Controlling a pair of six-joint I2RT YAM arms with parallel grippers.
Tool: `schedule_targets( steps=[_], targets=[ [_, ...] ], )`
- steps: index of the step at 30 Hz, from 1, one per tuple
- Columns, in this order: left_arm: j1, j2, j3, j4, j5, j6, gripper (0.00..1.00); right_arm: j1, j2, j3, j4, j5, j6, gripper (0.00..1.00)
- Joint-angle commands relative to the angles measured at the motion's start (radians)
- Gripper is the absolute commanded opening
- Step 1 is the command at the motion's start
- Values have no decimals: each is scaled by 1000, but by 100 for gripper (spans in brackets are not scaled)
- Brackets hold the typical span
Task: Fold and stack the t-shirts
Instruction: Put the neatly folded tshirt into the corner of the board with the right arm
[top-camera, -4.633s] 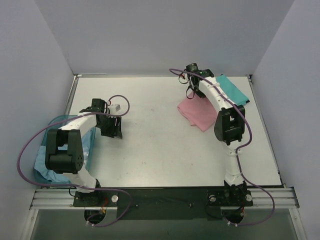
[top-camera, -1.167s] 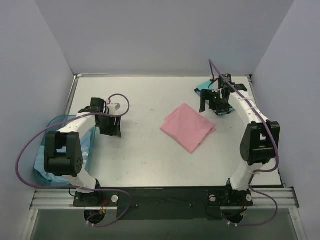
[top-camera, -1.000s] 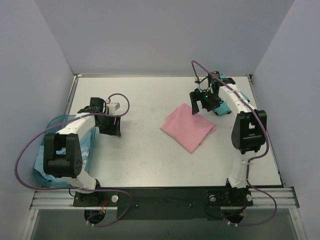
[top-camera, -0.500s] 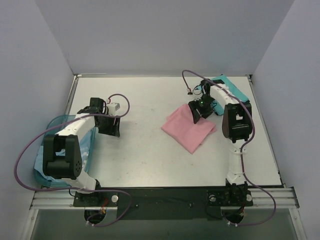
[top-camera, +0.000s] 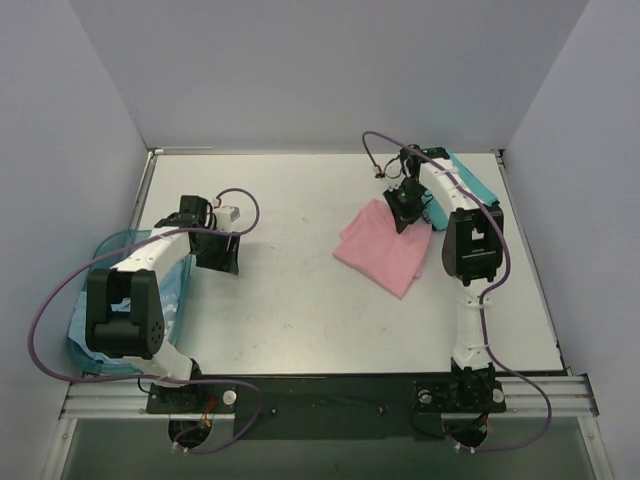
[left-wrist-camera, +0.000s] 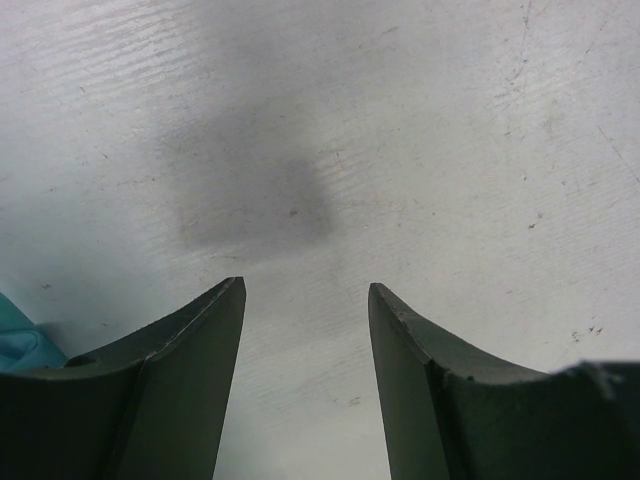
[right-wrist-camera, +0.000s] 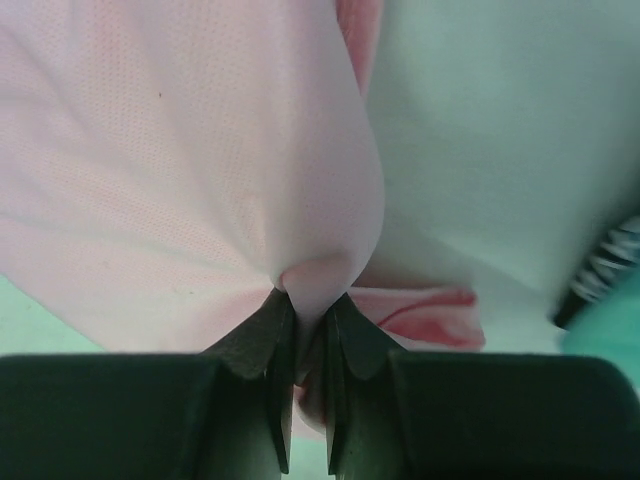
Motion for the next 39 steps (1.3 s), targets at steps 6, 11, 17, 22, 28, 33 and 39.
schedule_targets(
  steps=[6, 11, 17, 22, 28, 33, 39],
  targets=[
    [-3, 18, 42, -9, -14, 15, 63, -54, -3, 194, 9, 381, 20, 0],
    [-3, 23, 43, -11, -20, 16, 62, -57, 23, 302, 50, 506, 44, 0],
    [-4, 20, 35, -5, -23, 18, 62, -58, 6, 337, 128, 589, 46, 0],
    [-3, 27, 38, -1, -23, 18, 62, -57, 26, 378, 191, 563, 67, 0],
    [-4, 21, 37, 2, -29, 19, 62, -63, 49, 449, 239, 567, 132, 0],
    [-4, 15, 31, 5, -36, 24, 62, -87, 49, 449, 297, 567, 140, 0],
    [-3, 15, 26, 6, -42, 27, 62, -129, 40, 449, 345, 532, 93, 0]
  ],
)
